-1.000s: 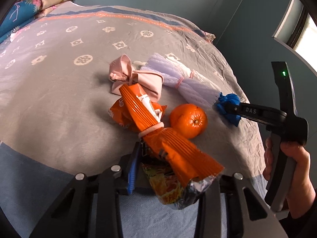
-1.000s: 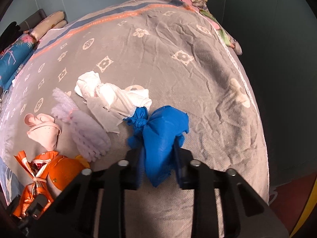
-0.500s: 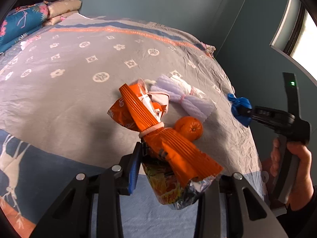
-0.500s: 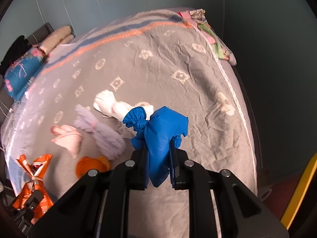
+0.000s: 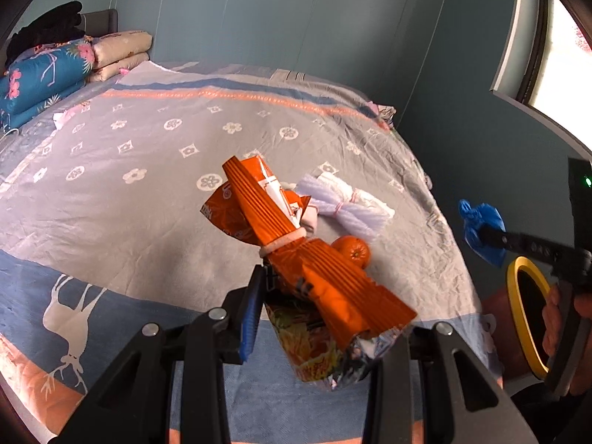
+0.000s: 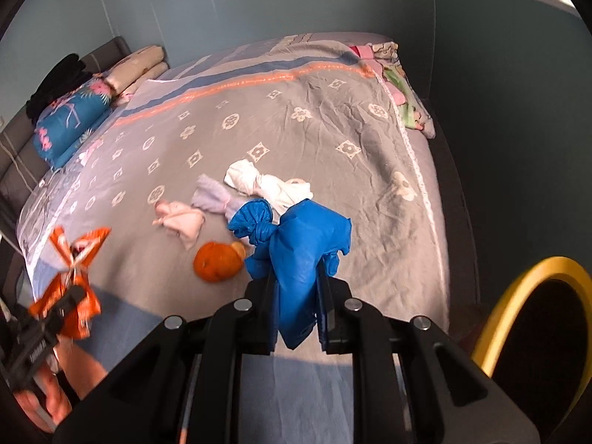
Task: Collect trash
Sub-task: 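Carry the blue glove and orange snack bag over the bin with both grippers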
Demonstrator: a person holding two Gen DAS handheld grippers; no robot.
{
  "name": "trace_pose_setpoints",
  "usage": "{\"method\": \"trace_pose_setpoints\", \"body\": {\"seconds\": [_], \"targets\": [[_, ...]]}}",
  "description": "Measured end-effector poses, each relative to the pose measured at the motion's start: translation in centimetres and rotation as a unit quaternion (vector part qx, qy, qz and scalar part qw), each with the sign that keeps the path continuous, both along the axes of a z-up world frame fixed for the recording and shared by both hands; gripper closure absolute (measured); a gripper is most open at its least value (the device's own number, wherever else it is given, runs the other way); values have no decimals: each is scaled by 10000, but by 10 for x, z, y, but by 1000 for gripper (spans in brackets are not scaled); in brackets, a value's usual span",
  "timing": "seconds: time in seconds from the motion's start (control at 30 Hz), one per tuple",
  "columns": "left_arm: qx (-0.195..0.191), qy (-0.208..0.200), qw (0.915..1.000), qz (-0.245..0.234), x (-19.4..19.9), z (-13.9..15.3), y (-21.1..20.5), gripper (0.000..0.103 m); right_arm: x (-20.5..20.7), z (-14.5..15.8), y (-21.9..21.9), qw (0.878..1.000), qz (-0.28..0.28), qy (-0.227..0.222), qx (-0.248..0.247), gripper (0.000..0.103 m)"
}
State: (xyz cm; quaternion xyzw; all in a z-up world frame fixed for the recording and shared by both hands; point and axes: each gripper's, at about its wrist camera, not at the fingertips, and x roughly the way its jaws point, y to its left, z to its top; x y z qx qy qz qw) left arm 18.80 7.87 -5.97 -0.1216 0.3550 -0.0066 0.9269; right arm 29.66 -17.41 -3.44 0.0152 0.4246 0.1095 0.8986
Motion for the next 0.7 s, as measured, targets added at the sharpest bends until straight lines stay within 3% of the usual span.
{"method": "trace_pose_setpoints", "body": {"seconds": [0.33, 0.7], "targets": [[-12, -222, 9995, -221, -14, 28, -22, 70, -59, 28, -34, 9996, 5, -184, 216, 87], [-1, -542, 9963, -665, -25, 60, -66, 70, -91, 58, -78, 9978, -180, -454, 454, 87]]}}
